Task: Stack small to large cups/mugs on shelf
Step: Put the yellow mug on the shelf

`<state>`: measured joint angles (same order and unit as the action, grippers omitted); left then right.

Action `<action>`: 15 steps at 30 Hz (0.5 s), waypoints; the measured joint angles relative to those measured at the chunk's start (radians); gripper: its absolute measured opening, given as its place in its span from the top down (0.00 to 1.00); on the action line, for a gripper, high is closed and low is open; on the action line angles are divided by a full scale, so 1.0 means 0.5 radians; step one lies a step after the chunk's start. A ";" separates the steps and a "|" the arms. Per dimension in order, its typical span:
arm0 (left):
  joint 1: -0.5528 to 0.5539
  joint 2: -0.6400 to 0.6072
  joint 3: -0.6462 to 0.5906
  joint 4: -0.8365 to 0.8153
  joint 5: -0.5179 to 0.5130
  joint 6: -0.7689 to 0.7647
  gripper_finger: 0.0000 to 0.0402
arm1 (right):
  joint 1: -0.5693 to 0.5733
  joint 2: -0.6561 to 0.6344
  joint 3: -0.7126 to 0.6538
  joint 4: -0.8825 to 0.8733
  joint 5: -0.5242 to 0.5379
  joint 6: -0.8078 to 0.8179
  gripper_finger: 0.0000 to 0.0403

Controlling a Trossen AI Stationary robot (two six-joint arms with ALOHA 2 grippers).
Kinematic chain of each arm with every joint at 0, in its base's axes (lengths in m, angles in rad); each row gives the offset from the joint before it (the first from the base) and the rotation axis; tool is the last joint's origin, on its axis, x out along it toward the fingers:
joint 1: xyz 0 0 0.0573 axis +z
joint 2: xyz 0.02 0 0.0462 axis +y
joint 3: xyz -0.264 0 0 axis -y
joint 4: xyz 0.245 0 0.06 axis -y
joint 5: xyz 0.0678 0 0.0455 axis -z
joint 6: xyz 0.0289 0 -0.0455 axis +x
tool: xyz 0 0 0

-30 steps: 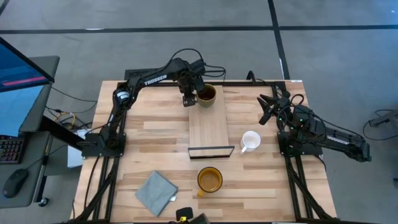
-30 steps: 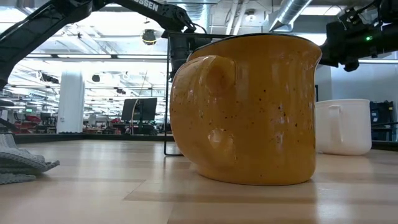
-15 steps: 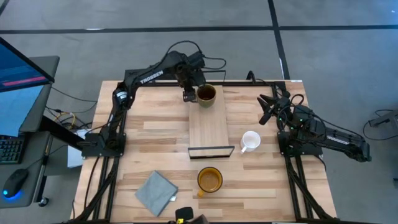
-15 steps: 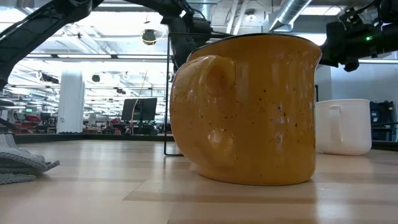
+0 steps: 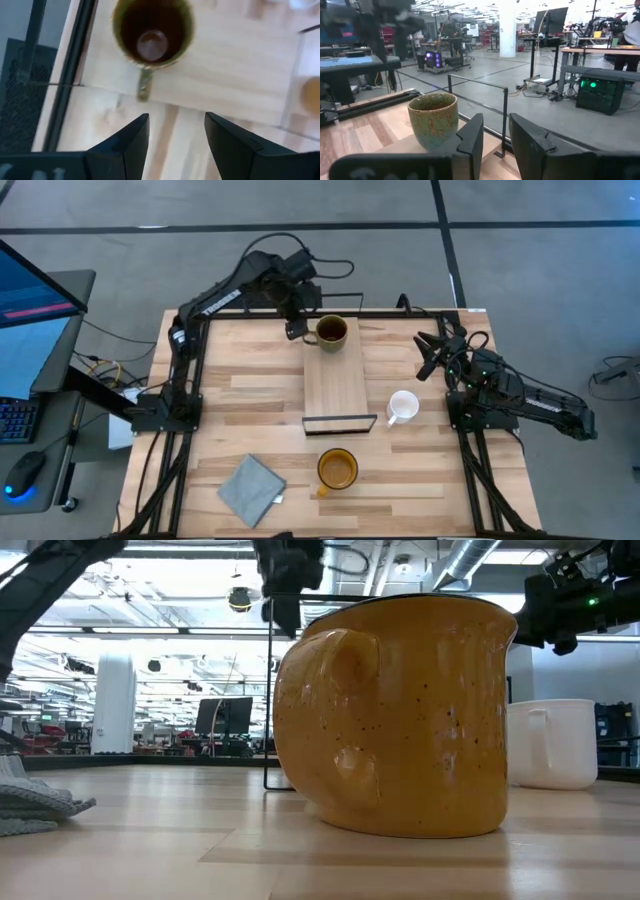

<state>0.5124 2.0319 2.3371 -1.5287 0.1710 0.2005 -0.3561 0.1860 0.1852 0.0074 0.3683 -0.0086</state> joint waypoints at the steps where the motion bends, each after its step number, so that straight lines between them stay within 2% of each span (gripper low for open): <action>1: -0.019 -0.024 0.000 0.011 0.014 -0.028 0.54 | 0.000 0.000 0.000 0.000 -0.001 0.000 0.71; 12: -0.508 -0.129 0.000 0.017 0.009 -0.267 0.54 | 0.000 0.000 0.000 -0.001 -0.001 0.001 0.71; 15: -0.642 -0.129 0.000 0.017 -0.098 -0.418 0.54 | 0.000 0.000 0.000 -0.001 -0.001 0.001 0.71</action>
<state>0.1912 1.9675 2.3371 -1.5200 0.1221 -0.0087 -0.3561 0.1860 0.1852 0.0071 0.3679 -0.0082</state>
